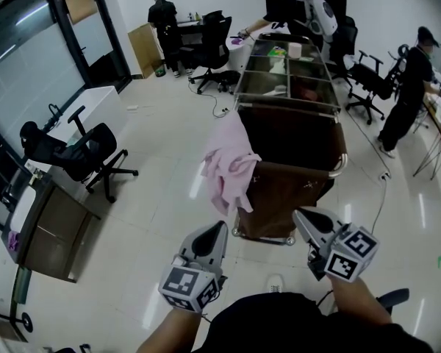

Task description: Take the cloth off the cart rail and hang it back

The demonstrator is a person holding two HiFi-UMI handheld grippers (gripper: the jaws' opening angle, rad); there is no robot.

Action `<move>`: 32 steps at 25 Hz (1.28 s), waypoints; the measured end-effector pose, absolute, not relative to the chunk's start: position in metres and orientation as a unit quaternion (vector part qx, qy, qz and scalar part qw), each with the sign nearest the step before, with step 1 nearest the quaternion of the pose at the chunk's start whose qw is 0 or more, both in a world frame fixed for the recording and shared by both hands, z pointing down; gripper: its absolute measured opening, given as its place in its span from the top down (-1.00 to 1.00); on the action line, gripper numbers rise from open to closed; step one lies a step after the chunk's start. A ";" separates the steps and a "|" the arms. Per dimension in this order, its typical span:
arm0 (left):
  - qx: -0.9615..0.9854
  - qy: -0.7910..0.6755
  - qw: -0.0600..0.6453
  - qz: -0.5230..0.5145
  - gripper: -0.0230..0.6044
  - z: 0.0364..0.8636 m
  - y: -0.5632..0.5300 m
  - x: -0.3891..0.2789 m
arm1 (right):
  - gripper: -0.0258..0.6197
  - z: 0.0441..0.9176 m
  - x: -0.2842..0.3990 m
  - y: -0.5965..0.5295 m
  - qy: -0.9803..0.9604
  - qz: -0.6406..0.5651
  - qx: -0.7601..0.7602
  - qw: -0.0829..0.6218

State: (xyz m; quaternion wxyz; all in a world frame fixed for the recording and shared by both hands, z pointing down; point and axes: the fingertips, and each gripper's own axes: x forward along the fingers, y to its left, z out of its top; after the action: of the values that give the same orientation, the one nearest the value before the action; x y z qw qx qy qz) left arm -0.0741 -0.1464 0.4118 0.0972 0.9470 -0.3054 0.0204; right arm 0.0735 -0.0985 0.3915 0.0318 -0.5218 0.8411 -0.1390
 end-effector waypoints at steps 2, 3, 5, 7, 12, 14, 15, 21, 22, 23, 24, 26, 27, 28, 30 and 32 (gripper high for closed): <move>0.947 -0.303 0.100 0.021 0.93 0.412 -0.147 -0.074 | 0.88 0.395 0.072 -0.101 0.841 -0.143 -0.521 0.031; 0.947 -0.303 0.100 0.021 0.93 0.411 -0.147 -0.073 | 0.88 0.396 0.071 -0.101 0.840 -0.145 -0.521 0.031; 0.947 -0.307 0.091 0.019 0.93 0.407 -0.149 -0.073 | 0.88 0.397 0.072 -0.102 0.840 -0.147 -0.522 0.033; 0.947 -0.311 0.078 0.023 0.93 0.405 -0.150 -0.072 | 0.88 0.398 0.074 -0.103 0.839 -0.147 -0.523 0.034; 0.950 -0.301 0.085 0.023 0.93 0.405 -0.151 -0.066 | 0.89 0.412 0.078 -0.108 0.833 -0.159 -0.529 0.028; 0.951 -0.298 0.083 0.025 0.93 0.405 -0.150 -0.064 | 0.89 0.413 0.078 -0.109 0.833 -0.160 -0.528 0.029; 0.951 -0.297 0.082 0.026 0.93 0.405 -0.150 -0.063 | 0.89 0.412 0.078 -0.109 0.834 -0.159 -0.528 0.029; 0.953 -0.292 0.077 0.024 0.93 0.403 -0.149 -0.057 | 0.89 0.412 0.082 -0.108 0.833 -0.157 -0.530 0.027; 0.953 -0.291 0.077 0.023 0.93 0.402 -0.149 -0.056 | 0.89 0.412 0.083 -0.108 0.833 -0.157 -0.530 0.028; 0.954 -0.290 0.078 0.022 0.93 0.400 -0.149 -0.055 | 0.89 0.412 0.084 -0.108 0.833 -0.157 -0.530 0.028; 0.954 -0.289 0.078 0.021 0.93 0.399 -0.149 -0.054 | 0.89 0.411 0.084 -0.107 0.832 -0.157 -0.531 0.028; 0.954 -0.288 0.080 0.020 0.93 0.398 -0.148 -0.053 | 0.89 0.410 0.085 -0.107 0.832 -0.157 -0.531 0.028; 0.954 -0.288 0.081 0.020 0.93 0.397 -0.148 -0.052 | 0.89 0.410 0.086 -0.107 0.832 -0.157 -0.531 0.029; 0.954 -0.287 0.081 0.020 0.93 0.397 -0.148 -0.052 | 0.89 0.410 0.086 -0.107 0.832 -0.157 -0.531 0.030; 0.955 -0.285 0.078 0.022 0.93 0.397 -0.147 -0.052 | 0.89 0.409 0.086 -0.106 0.832 -0.157 -0.530 0.032; 0.955 -0.287 0.077 0.021 0.93 0.396 -0.147 -0.051 | 0.89 0.407 0.086 -0.105 0.833 -0.157 -0.529 0.032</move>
State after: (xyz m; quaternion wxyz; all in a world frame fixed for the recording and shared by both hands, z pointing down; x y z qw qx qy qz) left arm -0.0514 -0.1467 0.3964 0.0774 0.9547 -0.2865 0.0214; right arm 0.0863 -0.1051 0.4073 0.0323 -0.5292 0.8331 -0.1575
